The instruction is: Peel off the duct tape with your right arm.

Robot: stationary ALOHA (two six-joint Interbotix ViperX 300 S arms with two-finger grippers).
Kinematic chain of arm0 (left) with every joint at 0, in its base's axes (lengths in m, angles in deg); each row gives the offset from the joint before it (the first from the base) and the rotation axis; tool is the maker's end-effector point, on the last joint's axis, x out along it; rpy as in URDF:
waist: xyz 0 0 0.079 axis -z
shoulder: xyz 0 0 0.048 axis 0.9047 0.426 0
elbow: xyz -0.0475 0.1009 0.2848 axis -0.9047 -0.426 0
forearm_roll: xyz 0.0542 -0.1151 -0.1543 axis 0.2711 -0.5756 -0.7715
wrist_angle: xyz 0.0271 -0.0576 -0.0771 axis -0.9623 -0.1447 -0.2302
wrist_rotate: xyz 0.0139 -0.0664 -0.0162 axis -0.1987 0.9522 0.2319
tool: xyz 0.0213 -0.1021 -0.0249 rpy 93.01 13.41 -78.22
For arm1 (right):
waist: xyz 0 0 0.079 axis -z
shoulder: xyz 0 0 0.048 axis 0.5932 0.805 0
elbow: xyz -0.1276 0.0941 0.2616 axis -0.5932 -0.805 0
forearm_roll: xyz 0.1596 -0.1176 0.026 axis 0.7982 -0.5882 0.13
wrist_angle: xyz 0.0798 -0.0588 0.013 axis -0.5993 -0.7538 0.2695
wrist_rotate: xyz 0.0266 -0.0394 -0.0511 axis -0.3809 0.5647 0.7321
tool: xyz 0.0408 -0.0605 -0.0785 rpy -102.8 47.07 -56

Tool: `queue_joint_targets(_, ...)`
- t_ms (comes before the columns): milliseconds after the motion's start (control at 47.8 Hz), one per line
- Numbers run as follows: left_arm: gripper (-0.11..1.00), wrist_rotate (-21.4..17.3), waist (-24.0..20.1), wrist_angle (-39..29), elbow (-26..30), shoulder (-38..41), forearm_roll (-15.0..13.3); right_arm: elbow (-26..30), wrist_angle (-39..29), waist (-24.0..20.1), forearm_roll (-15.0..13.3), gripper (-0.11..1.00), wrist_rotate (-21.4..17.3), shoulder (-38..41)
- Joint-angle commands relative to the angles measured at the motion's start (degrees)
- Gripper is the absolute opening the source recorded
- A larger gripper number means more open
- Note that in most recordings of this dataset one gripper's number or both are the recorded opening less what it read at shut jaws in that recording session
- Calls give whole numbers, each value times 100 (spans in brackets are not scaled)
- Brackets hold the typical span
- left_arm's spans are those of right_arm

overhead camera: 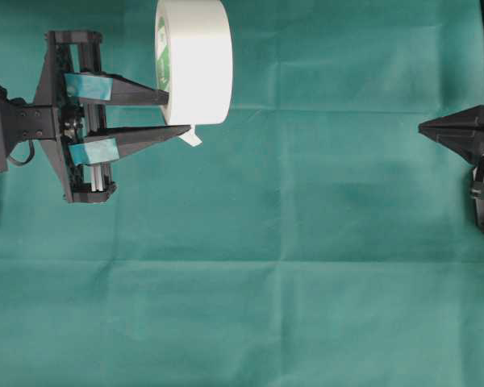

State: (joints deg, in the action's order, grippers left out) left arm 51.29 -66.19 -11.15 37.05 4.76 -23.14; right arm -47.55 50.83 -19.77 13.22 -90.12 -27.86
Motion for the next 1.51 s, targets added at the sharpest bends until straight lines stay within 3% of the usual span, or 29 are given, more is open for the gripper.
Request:
queue_joint_targets(0, 20, 79, 26, 0, 97, -35, 0, 53, 26, -9, -62, -10, -9, 35)
queue_joint_targets(293, 20, 439, 44, -369, 114, -35, 9, 35, 26, -9, -62, -10, -9, 35)
queue_joint_targets(586, 20, 844, 44, -1661, 501, 193, 9, -18, 35, -9, -62, -10, -9, 35)
queue_joint_targets(753, 20, 861, 53, -2303, 835, 624, 18, -35, 53, -9, -62, -10, -18, 35)
queue_joint_targets(1485, 20, 1055, 53, -2988, 1863, 2188, 26, -105, 62, -9, -62, -10, -18, 35)
